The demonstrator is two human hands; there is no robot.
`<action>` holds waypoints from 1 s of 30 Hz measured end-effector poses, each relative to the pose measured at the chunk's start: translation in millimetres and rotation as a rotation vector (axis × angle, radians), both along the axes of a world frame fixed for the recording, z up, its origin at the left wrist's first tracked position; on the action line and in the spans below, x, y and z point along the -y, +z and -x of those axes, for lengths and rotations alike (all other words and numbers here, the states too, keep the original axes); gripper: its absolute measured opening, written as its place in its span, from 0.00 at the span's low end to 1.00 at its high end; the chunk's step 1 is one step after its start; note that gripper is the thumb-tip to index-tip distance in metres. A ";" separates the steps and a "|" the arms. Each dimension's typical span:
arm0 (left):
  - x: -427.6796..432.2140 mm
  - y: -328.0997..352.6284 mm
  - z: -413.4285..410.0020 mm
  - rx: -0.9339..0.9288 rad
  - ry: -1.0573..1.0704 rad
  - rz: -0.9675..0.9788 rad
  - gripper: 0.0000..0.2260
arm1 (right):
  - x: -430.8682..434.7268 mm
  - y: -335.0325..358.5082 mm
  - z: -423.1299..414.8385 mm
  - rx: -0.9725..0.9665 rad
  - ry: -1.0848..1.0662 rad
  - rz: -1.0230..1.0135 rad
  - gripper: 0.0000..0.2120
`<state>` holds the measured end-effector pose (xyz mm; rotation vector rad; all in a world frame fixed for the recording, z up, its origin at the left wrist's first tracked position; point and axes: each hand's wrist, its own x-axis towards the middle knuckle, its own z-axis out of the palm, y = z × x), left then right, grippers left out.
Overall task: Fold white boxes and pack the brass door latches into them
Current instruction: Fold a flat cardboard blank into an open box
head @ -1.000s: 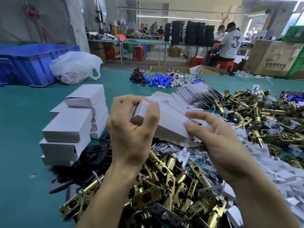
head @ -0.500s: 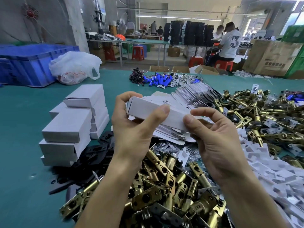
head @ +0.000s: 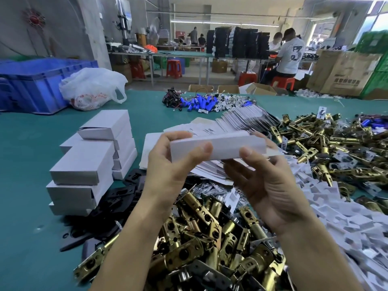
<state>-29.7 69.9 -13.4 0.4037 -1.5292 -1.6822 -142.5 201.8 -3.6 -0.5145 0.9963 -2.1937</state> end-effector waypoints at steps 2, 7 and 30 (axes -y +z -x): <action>0.5 -1.9 -3.7 0.125 -0.037 0.138 0.29 | -6.2 -0.1 7.9 -0.097 -0.058 -0.006 0.47; -0.5 -3.4 -6.9 0.515 -0.161 0.545 0.40 | -23.7 0.3 21.3 -0.424 0.011 -0.104 0.46; -4.2 -11.0 2.3 0.128 0.225 0.529 0.38 | -24.2 -22.3 21.1 -1.114 0.175 -1.568 0.22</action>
